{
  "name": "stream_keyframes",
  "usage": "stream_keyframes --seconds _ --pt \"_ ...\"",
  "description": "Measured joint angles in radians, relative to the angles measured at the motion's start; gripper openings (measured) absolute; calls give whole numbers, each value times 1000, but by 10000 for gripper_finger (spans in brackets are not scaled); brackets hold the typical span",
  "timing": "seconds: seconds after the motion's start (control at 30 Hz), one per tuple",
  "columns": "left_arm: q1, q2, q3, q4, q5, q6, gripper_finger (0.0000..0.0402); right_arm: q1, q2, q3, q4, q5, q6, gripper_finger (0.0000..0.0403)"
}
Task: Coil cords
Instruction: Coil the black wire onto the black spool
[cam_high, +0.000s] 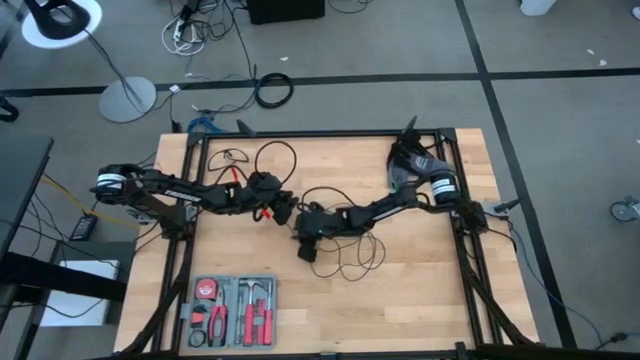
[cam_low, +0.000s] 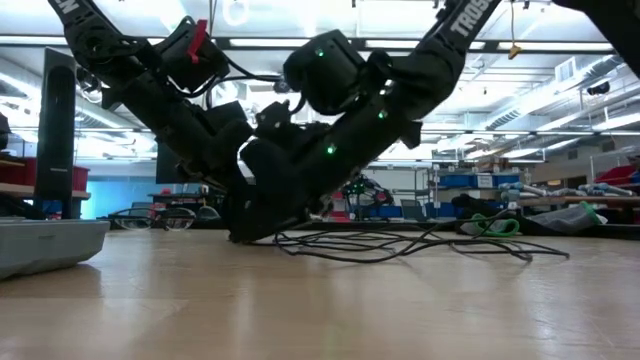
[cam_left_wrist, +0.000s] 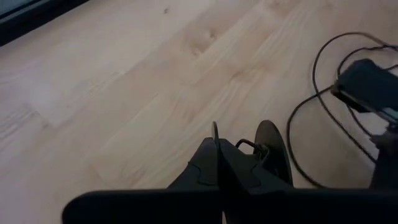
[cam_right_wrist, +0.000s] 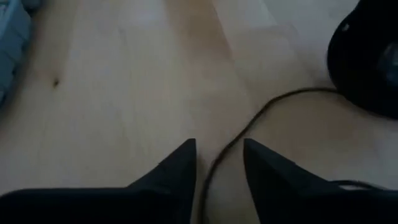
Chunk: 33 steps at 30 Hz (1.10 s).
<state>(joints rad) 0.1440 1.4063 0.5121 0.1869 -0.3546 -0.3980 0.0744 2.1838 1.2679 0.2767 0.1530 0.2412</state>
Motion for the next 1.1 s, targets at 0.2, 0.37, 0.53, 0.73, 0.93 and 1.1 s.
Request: stream_keyframes --seconds 0.2,0.37,0.53,0.73,0.93,1.1 --pt "0 0 0 3 0 0 0 5 35 5 56 27 -14 172" --pt "0 0 0 10 0 -2 0 3 35 6 25 94 -53 145" --pt "0 0 0 33 6 -3 0 -21 34 7 -7 100 -62 36" --pt "0 0 0 28 8 -3 0 -40 18 3 -14 102 -104 3" --pt "0 0 0 28 3 -2 0 -34 -61 -2 -28 152 -164 1" --pt "0 0 0 24 3 -2 0 -32 -110 0 -14 151 -220 1"
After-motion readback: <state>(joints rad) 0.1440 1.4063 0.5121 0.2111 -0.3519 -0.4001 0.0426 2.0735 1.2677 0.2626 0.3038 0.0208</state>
